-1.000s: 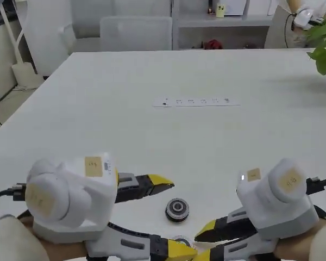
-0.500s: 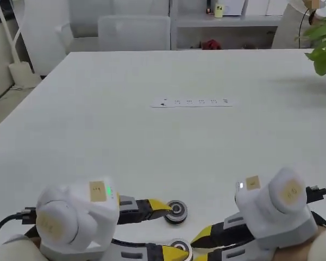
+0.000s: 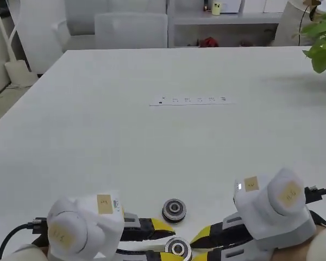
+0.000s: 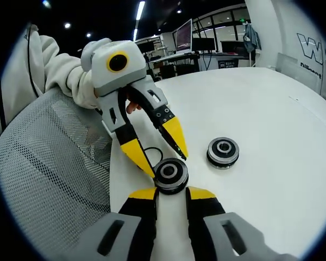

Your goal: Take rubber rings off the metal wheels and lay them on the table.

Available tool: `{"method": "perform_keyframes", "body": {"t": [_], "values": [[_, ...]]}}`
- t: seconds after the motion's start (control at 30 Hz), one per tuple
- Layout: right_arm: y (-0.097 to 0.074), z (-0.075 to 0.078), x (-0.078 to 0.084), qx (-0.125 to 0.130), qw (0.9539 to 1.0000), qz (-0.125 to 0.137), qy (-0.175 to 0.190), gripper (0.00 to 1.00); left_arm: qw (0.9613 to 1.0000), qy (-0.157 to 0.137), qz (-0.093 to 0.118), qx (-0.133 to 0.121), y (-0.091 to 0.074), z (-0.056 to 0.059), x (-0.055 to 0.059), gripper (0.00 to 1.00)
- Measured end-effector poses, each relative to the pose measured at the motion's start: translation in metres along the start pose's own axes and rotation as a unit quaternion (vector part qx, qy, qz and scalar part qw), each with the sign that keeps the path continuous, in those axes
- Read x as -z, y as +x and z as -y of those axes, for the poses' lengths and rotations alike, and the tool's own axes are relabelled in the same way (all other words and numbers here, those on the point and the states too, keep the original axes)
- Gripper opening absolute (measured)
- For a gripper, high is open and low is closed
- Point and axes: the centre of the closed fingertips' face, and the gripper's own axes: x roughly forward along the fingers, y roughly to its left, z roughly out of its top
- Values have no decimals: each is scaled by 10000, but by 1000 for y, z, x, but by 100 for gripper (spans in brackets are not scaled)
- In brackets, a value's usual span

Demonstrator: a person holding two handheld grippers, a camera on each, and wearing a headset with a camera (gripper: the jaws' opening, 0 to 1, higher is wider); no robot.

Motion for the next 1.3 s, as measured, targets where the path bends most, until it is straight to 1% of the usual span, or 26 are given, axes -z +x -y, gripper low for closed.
{"method": "perform_keyframes", "body": {"t": [0.13,0.37,0.6,0.83,0.97,1.07,1.13,1.27,1.3], "values": [[0,0,0,1,10000,4,8,16,10000,23,-19,-20,0,-1,1,22],[1,1,1,11,10000,-4,-31,14,9999,95,2,55,2,3,1,15],[1,1,2,34,9999,-9,-98,13,9999,87,22,59,1,3,0,14],[0,3,3,51,9998,-47,-164,7,9999,91,43,53,1,3,0,14],[0,5,3,122,9997,-60,-192,3,9999,85,50,44,1,2,0,14],[0,6,2,145,9997,-89,-163,3,9999,74,62,39,1,2,0,14],[0,6,3,160,9998,-114,-24,2,9999,68,70,38,1,2,1,14],[-1,7,3,174,9997,-76,162,2,9999,67,78,36,1,2,0,14],[0,7,4,188,9995,-85,259,2,9999,64,83,34,1,2,1,14]]}}
